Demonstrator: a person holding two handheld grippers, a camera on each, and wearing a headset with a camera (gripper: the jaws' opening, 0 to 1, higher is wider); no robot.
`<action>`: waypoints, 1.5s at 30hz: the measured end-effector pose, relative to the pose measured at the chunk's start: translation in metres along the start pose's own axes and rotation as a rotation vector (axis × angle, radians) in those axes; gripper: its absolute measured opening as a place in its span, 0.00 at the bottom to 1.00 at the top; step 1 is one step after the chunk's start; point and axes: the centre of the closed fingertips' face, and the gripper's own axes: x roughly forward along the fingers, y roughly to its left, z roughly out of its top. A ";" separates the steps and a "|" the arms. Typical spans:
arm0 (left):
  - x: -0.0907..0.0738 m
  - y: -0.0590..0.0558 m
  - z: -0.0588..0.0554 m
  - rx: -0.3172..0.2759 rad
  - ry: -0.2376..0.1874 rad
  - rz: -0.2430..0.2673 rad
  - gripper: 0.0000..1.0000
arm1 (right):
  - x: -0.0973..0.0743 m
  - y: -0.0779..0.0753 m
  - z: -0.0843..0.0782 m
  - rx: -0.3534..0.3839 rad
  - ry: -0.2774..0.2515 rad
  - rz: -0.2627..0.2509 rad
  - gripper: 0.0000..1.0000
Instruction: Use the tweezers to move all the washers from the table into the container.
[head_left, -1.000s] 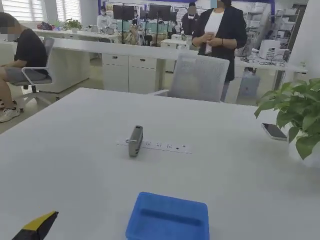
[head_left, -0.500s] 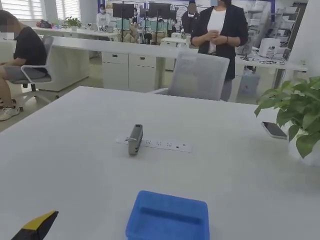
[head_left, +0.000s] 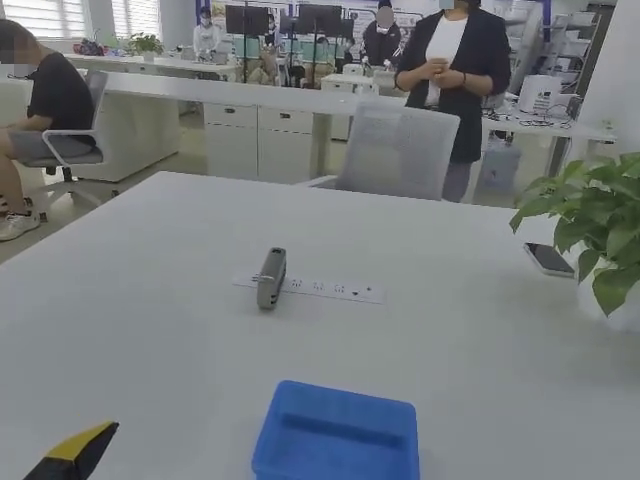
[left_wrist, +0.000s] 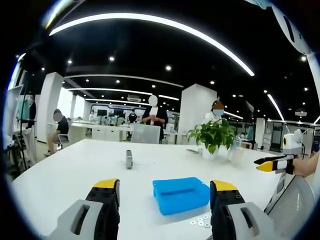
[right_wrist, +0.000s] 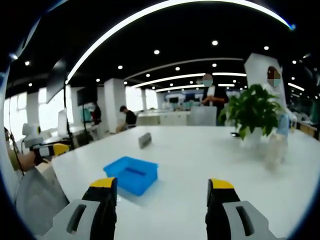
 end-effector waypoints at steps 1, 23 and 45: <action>0.000 0.000 0.000 0.003 -0.001 0.001 0.74 | 0.000 0.000 0.000 0.000 0.000 0.000 0.71; 0.000 -0.004 0.001 0.010 0.012 -0.005 0.73 | 0.000 0.002 0.000 -0.004 0.000 -0.002 0.71; 0.000 -0.011 -0.001 -0.077 0.026 -0.091 0.70 | 0.002 0.005 -0.005 0.006 0.041 0.022 0.72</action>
